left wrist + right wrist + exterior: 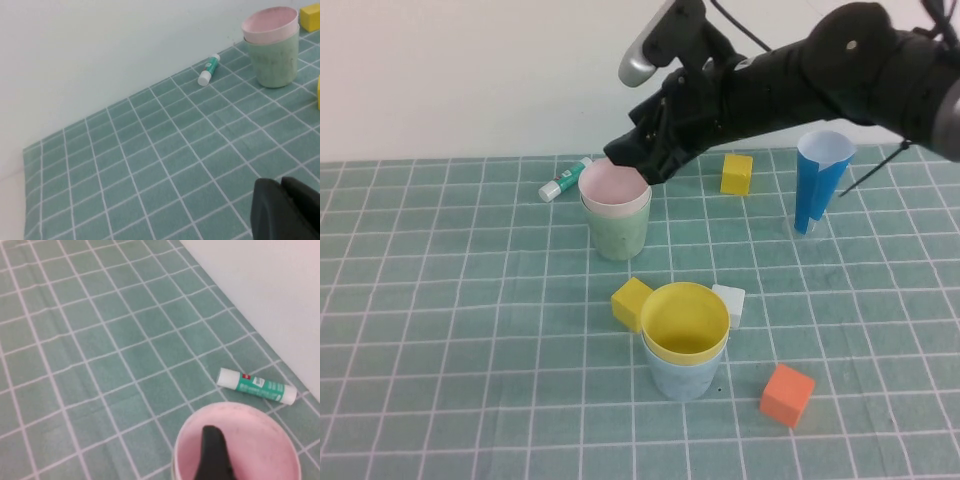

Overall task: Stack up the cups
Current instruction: Pick up the blue cup

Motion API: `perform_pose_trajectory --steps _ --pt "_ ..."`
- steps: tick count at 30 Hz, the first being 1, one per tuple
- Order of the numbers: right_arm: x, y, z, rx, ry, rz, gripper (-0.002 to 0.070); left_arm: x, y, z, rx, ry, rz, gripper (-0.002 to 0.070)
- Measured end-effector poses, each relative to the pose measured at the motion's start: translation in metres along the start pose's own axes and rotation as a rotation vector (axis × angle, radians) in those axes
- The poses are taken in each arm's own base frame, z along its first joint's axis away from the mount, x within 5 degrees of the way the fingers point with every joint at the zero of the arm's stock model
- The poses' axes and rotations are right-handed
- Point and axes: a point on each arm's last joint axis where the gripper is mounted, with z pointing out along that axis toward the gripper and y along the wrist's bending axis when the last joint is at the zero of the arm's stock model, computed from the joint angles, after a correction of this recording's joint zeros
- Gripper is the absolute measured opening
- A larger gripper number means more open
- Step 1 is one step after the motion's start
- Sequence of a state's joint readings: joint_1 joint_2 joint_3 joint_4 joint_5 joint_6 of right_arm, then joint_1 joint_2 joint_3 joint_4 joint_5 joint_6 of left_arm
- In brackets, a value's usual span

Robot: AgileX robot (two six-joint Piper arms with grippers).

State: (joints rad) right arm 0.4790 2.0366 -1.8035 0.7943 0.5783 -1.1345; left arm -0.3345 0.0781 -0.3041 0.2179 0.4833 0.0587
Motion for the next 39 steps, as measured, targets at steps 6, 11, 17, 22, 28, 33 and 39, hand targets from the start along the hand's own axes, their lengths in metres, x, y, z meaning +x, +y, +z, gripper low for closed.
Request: perform_pose_trajectory --steps 6,11,17,22,28,33,39 --pt "0.004 -0.006 0.014 -0.001 0.012 0.027 0.0446 0.001 0.000 -0.001 -0.013 -0.029 0.018 0.0001" --pt "0.012 0.000 0.007 -0.078 0.187 -0.011 0.0446 0.001 0.000 0.000 -0.014 -0.029 0.022 0.0001" --pt "0.022 0.008 -0.019 -0.200 0.526 -0.062 0.0446 0.000 0.001 -0.002 -0.020 -0.051 0.022 0.0001" --pt "0.017 0.009 -0.027 -0.211 0.562 -0.015 0.0446 0.003 0.000 -0.001 -0.022 -0.068 0.030 0.0001" --pt "0.013 0.016 -0.026 -0.237 0.536 0.068 0.0446 0.004 0.000 -0.001 -0.023 -0.067 0.033 0.0001" --pt "0.017 0.035 -0.023 -0.277 0.572 0.059 0.0446 0.004 0.000 -0.001 -0.023 -0.067 0.033 0.0001" --pt "0.031 0.046 -0.021 -0.275 0.668 0.012 0.0446 0.003 0.000 -0.004 -0.028 -0.088 0.030 0.0001"
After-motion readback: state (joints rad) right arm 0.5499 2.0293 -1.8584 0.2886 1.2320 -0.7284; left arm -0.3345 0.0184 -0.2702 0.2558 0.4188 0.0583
